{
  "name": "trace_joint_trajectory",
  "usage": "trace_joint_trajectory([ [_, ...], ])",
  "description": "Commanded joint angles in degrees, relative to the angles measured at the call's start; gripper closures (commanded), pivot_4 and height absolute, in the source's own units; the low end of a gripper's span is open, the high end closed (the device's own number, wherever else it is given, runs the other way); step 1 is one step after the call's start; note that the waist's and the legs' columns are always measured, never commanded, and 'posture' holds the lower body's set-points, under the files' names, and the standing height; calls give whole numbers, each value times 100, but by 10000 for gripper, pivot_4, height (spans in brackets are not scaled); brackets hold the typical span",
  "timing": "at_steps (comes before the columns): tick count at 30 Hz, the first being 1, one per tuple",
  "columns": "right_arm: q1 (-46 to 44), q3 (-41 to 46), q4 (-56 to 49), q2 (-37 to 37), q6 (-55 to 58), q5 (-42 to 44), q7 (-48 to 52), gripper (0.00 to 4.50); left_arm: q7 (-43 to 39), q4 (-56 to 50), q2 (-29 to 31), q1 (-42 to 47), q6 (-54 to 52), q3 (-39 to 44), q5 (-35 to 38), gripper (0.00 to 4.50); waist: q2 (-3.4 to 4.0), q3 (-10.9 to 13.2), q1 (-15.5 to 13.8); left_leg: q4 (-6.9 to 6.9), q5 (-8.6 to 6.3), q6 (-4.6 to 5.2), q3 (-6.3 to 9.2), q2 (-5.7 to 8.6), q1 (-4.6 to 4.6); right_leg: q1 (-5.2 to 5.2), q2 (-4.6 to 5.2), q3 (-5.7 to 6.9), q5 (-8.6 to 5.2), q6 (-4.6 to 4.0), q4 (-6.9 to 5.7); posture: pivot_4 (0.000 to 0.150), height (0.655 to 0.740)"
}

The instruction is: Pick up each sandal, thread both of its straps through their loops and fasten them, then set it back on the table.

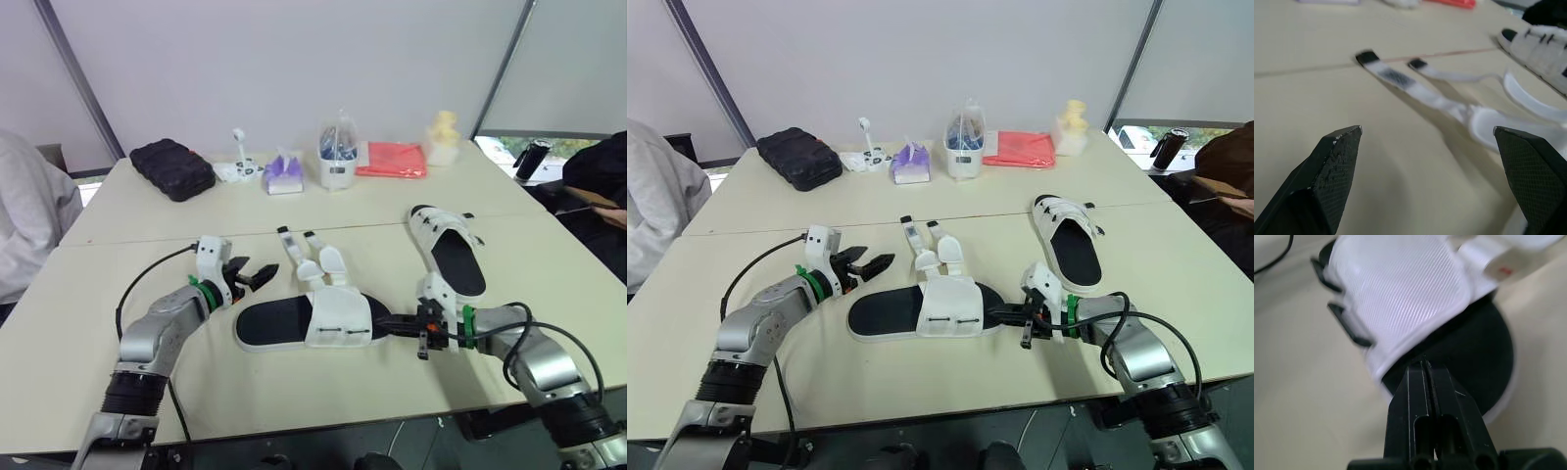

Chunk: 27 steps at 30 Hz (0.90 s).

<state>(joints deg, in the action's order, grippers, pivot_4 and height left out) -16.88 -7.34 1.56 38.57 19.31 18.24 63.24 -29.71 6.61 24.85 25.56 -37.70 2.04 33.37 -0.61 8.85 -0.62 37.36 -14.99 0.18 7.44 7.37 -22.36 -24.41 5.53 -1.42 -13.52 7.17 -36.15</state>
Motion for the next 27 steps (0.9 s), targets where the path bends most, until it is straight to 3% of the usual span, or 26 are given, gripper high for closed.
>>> trace_joint_trajectory([
  [1,-94,-150,164,-161,-202,-163,8,44760,-274,154,-69,306,-597,210,362,0,-1,-2,3,0,0,0,0,0,2,2,-1,0,0,0,0,1500,7400],
  [5,-92,-161,195,-266,-263,-218,-7,44760,-395,517,-264,605,-1060,374,560,0,-2,-3,6,0,2,-4,1,-2,3,2,0,1,2,-4,0,1500,7400],
  [10,-50,-214,192,-352,-356,-296,-41,44760,-121,1789,-732,1310,-1024,738,476,0,-6,-6,1,1,5,-9,2,-2,4,3,-2,1,4,-6,-1,1500,7400],
  [15,-29,-239,195,-416,-425,-375,-64,44760,-229,3604,-1025,2136,-521,918,140,0,-15,-18,7,1,6,-11,1,-2,8,6,-4,2,5,-7,-1,1500,7400],
  [18,-44,-227,202,-503,-426,-368,-112,44760,-719,4656,-1168,2678,-19,938,-60,0,-15,-23,4,0,6,-11,1,-1,10,7,-4,2,5,-7,-1,1500,7400],
  [21,-67,-216,218,-587,-440,-387,-193,44760,-317,5916,-1365,3356,810,1380,-137,0,-25,-29,-9,1,6,-10,2,-1,11,11,-4,5,6,-7,-1,1500,7400],
  [25,-68,-202,205,-635,-440,-425,-219,44760,-244,6504,-1414,3683,1238,1650,-254,0,-29,-31,33,1,5,-11,3,0,11,10,1,5,6,-7,0,1500,7400],
  [27,-54,-179,204,-646,-445,-436,-275,45000,-233,6653,-1480,3863,1474,1753,-319,5386,-29,-31,38,-4,5,-11,3,-1,11,7,0,5,6,-6,-1,1500,7400],
])
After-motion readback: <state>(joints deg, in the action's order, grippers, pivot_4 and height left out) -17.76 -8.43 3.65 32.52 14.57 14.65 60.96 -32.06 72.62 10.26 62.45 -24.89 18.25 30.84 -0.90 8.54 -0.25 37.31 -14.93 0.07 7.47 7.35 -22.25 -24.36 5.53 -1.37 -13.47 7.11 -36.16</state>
